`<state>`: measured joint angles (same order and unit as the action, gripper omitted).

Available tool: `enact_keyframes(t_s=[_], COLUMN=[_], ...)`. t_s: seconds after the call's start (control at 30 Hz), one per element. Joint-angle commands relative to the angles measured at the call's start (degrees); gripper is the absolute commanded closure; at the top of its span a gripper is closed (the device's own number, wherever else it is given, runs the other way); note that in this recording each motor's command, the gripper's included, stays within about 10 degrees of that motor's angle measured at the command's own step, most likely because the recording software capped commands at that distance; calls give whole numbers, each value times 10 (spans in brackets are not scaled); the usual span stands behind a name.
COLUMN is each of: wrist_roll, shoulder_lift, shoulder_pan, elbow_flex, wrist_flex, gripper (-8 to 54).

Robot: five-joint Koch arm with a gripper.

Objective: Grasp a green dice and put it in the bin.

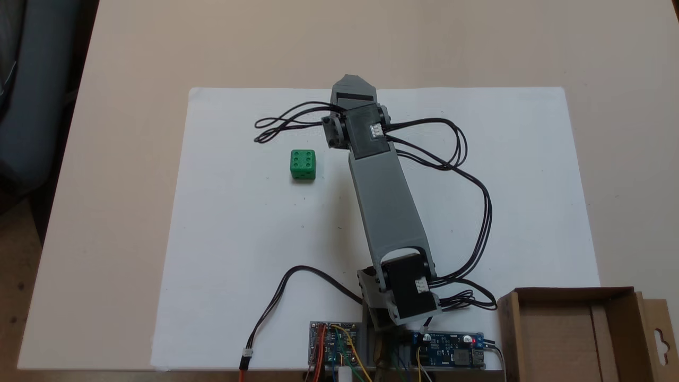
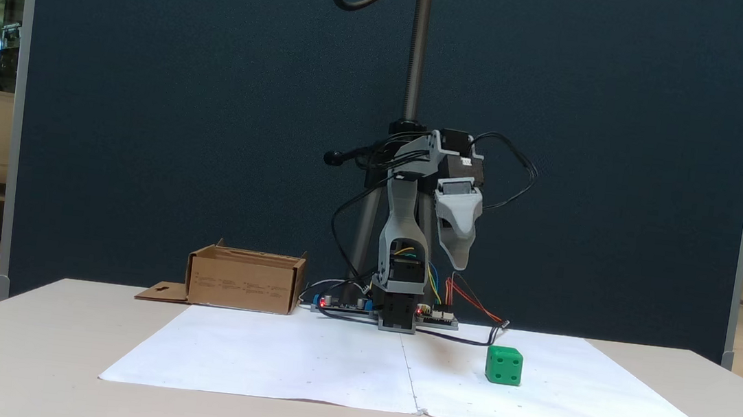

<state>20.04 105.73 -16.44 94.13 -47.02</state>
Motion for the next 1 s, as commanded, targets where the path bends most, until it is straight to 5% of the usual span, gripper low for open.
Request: enact_keyframes(t_s=[0.0, 0.13, 0.97], wrist_roll=[72, 95, 191], shoulder_lift=[9, 4, -113], shoulder_pan=[-21, -62, -159], elbow_flex=[-47, -61, -88], wrist_flex=[-93, -208, -84], gripper=[15, 16, 26])
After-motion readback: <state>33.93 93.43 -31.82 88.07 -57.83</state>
